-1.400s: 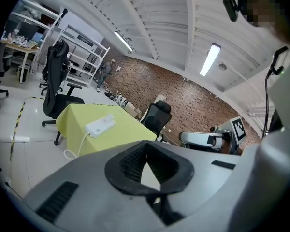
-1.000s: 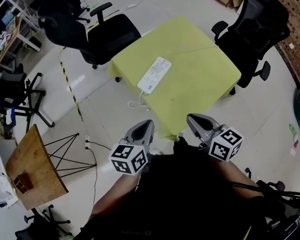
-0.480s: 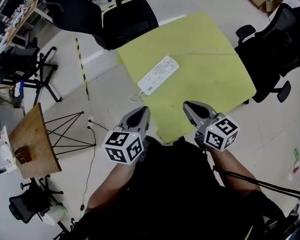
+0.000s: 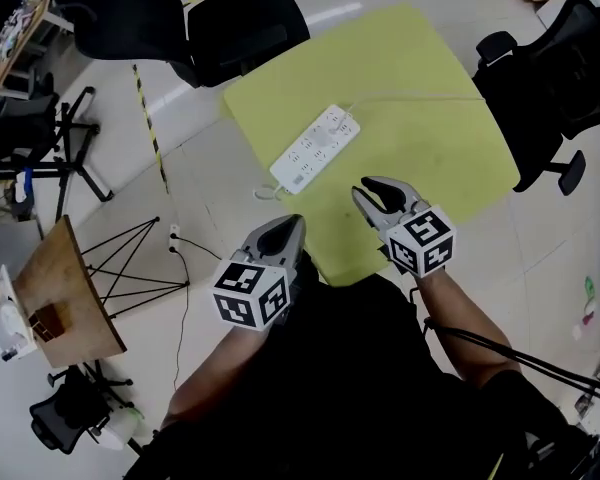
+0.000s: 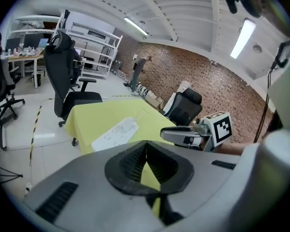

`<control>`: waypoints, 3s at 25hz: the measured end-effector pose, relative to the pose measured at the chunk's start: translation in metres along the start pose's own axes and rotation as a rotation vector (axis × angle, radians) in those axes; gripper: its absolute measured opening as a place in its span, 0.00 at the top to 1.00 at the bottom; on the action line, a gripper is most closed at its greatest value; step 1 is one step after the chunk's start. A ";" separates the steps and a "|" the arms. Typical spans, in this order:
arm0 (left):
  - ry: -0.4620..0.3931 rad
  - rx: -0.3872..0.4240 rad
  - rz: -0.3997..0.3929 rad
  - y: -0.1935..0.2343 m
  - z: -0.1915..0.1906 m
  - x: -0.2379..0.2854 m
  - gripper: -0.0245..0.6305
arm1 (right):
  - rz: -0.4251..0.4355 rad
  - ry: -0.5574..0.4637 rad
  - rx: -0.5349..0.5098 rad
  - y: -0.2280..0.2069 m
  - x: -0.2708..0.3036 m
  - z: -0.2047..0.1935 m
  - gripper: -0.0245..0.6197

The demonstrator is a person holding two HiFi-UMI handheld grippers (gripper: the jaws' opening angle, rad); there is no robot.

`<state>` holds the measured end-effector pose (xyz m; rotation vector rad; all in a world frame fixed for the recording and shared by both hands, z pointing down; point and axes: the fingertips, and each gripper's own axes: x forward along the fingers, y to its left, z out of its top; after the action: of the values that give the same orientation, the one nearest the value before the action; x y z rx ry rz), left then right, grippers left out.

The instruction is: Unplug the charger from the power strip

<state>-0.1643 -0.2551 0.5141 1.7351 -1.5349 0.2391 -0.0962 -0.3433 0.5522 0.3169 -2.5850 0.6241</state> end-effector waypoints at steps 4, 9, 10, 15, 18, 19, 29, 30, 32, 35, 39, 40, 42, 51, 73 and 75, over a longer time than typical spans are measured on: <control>0.033 -0.015 -0.039 0.032 0.003 0.023 0.95 | -0.100 0.048 -0.091 -0.028 0.034 0.003 0.79; 0.074 -0.047 -0.062 0.068 -0.006 0.035 0.95 | -0.192 0.128 -0.191 -0.062 0.077 -0.005 0.67; 0.083 -0.046 -0.071 0.074 -0.008 0.036 0.95 | -0.202 0.136 -0.198 -0.067 0.087 -0.006 0.65; 0.097 -0.074 -0.101 0.088 -0.013 0.037 0.95 | -0.206 0.134 -0.181 -0.075 0.120 -0.003 0.61; 0.102 -0.079 -0.116 0.093 -0.014 0.035 0.95 | -0.207 0.133 -0.168 -0.077 0.131 0.000 0.61; 0.105 -0.077 -0.120 0.094 -0.015 0.034 0.95 | -0.211 0.135 -0.163 -0.078 0.134 0.000 0.61; 0.101 -0.065 -0.159 0.111 -0.006 0.031 0.95 | -0.253 0.159 -0.163 -0.081 0.153 0.003 0.65; 0.100 -0.064 -0.165 0.111 -0.005 0.031 0.95 | -0.261 0.165 -0.166 -0.081 0.153 0.002 0.67; 0.102 -0.060 -0.175 0.112 -0.004 0.031 0.95 | -0.281 0.177 -0.166 -0.081 0.153 0.002 0.72; 0.100 -0.055 -0.183 0.114 -0.001 0.029 0.96 | -0.303 0.183 -0.155 -0.081 0.149 0.004 0.73; 0.082 -0.055 -0.186 0.118 0.006 0.023 0.95 | -0.345 0.156 -0.155 -0.082 0.141 0.017 0.74; 0.080 -0.054 -0.187 0.119 0.007 0.021 0.96 | -0.354 0.148 -0.150 -0.083 0.138 0.021 0.74; 0.076 -0.051 -0.189 0.120 0.008 0.017 0.95 | -0.361 0.136 -0.134 -0.081 0.134 0.027 0.74; 0.069 -0.021 -0.240 0.109 0.012 0.014 0.95 | -0.353 0.123 0.006 -0.059 0.105 0.014 0.74; 0.259 0.228 -0.537 0.015 -0.019 0.040 0.95 | -0.443 0.046 0.721 0.043 -0.012 -0.163 0.75; 0.261 0.232 -0.537 0.009 -0.022 0.039 0.95 | -0.431 0.049 0.732 0.049 -0.014 -0.172 0.75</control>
<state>-0.1551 -0.2699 0.5566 2.1315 -0.8414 0.3597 -0.0348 -0.2172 0.6634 1.0338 -2.0426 1.3555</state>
